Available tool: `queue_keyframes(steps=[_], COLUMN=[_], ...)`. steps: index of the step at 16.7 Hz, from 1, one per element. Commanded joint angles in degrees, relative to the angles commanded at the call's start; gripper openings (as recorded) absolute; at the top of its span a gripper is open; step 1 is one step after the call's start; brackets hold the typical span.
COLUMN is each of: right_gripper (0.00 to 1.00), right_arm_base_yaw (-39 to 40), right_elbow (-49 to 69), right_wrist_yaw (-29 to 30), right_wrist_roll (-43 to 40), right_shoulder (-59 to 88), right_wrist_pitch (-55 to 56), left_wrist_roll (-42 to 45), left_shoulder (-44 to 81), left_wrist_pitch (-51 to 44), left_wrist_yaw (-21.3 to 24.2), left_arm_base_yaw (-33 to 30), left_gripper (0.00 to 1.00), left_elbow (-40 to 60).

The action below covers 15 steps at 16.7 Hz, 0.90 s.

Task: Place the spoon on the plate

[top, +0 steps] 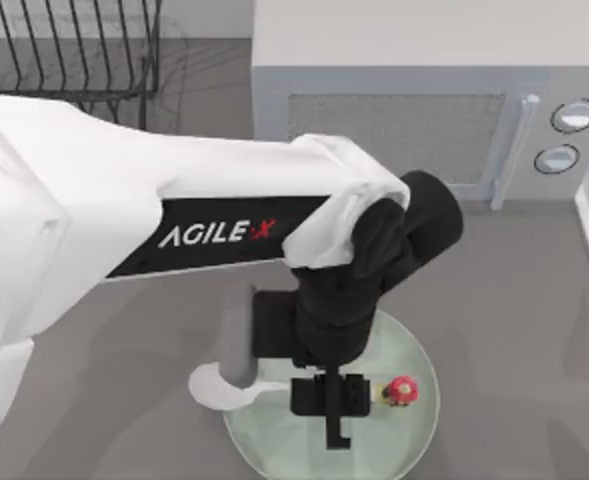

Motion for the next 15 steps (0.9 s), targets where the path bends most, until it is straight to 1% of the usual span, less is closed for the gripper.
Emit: queue_keyframes(steps=[9,10,15], right_gripper=[1.00,1.00,1.00], right_arm_base_yaw=[0.00,0.00,0.00], right_elbow=[0.00,0.00,0.00], right_wrist_yaw=[0.00,0.00,0.00], right_wrist_roll=[0.00,0.00,0.00], right_shoulder=[0.00,0.00,0.00], right_wrist_pitch=[0.00,0.00,0.00], left_wrist_roll=[0.00,0.00,0.00], left_shoulder=[0.00,0.00,0.00], left_wrist_pitch=[0.00,0.00,0.00], left_wrist_yaw=[0.00,0.00,0.00], left_arm_base_yaw=[0.00,0.00,0.00], left_gripper=[0.98,1.00,1.00], left_elbow=[0.00,0.00,0.00])
